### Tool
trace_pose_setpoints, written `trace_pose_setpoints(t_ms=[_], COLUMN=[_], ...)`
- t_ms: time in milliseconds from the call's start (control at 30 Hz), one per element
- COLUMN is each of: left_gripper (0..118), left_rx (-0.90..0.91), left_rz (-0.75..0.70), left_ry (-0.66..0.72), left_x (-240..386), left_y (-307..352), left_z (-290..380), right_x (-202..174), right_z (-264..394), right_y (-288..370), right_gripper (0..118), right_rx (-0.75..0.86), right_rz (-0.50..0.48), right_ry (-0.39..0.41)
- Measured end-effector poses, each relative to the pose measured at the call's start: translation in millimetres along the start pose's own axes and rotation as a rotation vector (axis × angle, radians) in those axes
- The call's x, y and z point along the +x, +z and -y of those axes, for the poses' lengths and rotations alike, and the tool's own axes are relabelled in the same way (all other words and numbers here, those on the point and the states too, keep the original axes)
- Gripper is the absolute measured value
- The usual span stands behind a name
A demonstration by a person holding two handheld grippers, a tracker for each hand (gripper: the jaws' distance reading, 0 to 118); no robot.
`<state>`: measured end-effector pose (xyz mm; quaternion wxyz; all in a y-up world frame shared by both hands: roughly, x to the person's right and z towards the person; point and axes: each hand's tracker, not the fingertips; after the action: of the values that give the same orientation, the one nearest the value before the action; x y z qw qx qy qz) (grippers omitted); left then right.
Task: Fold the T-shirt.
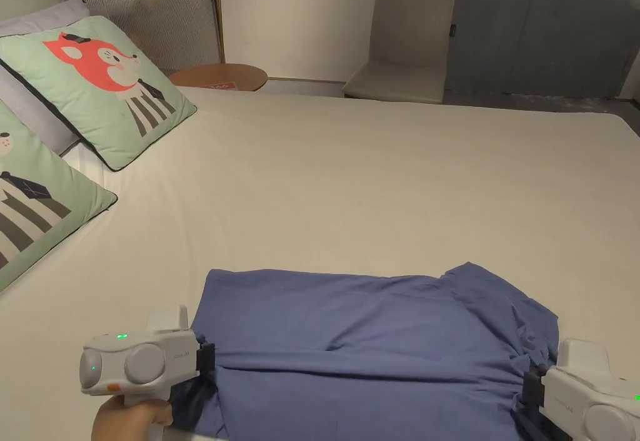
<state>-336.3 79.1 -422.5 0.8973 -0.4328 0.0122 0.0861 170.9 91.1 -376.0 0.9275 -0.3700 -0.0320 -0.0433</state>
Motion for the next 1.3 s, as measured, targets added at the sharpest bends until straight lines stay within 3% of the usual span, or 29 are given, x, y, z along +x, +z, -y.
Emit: trace_pose_setpoints(t_ms=[67, 100, 200, 233, 433, 567, 667, 700, 767, 800, 833, 867, 900, 1300], left_gripper=[14, 35, 97, 105, 106, 106, 100, 87, 48, 10, 1, 0, 0, 0], left_rx=[0.025, 0.059, 0.192, 0.240, 0.509, 0.614, 0.644, 0.643, 0.630, 0.609, 0.581, 0.561, 0.535, 0.261], left_rz=[0.004, -0.003, 0.042, 0.064, 0.125, 0.084, 0.036, 0.026, 0.027, 0.029, 0.035, 0.045, 0.065, 0.012], left_ry=[-0.020, -0.026, -0.025, -0.020, -0.051, -0.121, -0.160, -0.176, -0.197, -0.201, -0.194, -0.181, -0.168, -0.073], left_x=[5, 8, 15, 17, 28, 34, 33, 33, 32, 30, 29, 27, 25, -4], left_y=[15, 25, 68, 85, 176, 212, 220, 220, 221, 217, 215, 212, 210, 160], left_z=[-1, -1, 0, 2, 32, 67, 92, 99, 110, 114, 117, 119, 123, 87], right_x=[0, -2, -4, -4, -5, -12, -6, -5, -5, -6, -7, -7, -7, -9], right_z=[-5, -8, -14, -13, 8, 36, 62, 68, 81, 87, 90, 93, 95, 91], right_y=[20, 34, 80, 90, 182, 231, 236, 238, 239, 238, 236, 234, 236, 218], right_gripper=[9, 26, 93, 103, 106, 106, 104, 97, 68, 36, 10, 2, 1, 1], right_rx=[0.056, 0.097, 0.211, 0.252, 0.481, 0.564, 0.574, 0.574, 0.570, 0.563, 0.553, 0.541, 0.524, 0.501], right_rz=[-0.030, -0.032, -0.052, -0.054, -0.037, 0.008, 0.043, 0.047, 0.055, 0.065, 0.078, 0.080, 0.085, 0.038], right_ry=[-0.017, -0.020, 0.002, 0.008, 0.062, 0.090, 0.086, 0.084, 0.079, 0.075, 0.073, 0.073, 0.065, 0.060])
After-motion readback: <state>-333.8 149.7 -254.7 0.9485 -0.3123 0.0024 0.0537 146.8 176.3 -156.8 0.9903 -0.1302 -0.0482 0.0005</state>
